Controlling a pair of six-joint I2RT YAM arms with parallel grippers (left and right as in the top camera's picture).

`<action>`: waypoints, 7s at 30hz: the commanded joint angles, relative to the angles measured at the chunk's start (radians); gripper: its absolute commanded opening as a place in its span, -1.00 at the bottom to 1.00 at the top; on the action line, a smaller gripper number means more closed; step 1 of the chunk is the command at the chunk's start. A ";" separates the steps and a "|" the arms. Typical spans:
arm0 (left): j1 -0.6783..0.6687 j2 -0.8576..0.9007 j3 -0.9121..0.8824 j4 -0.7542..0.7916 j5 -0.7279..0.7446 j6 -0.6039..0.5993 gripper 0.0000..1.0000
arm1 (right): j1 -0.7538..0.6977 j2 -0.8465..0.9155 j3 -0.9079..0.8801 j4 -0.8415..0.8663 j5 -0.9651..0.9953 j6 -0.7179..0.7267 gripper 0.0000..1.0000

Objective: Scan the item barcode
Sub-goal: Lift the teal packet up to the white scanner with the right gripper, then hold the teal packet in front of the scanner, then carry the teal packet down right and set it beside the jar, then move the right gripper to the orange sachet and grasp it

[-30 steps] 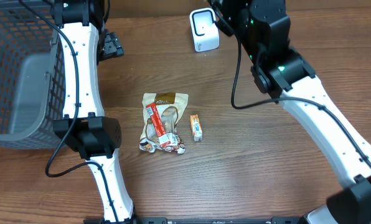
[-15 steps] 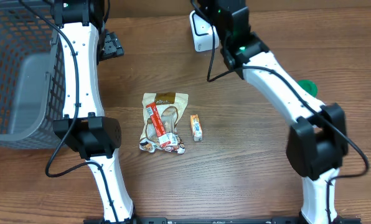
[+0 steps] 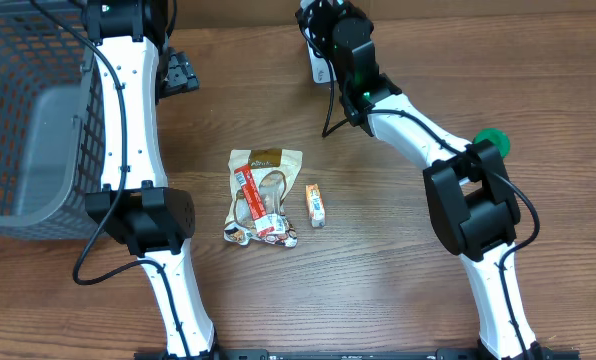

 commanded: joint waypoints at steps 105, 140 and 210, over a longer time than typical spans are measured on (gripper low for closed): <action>0.001 -0.019 0.006 0.000 -0.013 0.000 1.00 | -0.129 -0.409 0.033 -1.452 -0.320 0.659 -0.93; 0.001 -0.019 0.006 0.001 -0.013 0.000 0.99 | -0.249 -0.388 -0.331 -1.488 -0.369 0.814 0.10; 0.001 -0.019 0.006 0.000 -0.013 0.000 1.00 | 0.360 -0.455 -0.412 -1.213 -0.173 1.059 0.19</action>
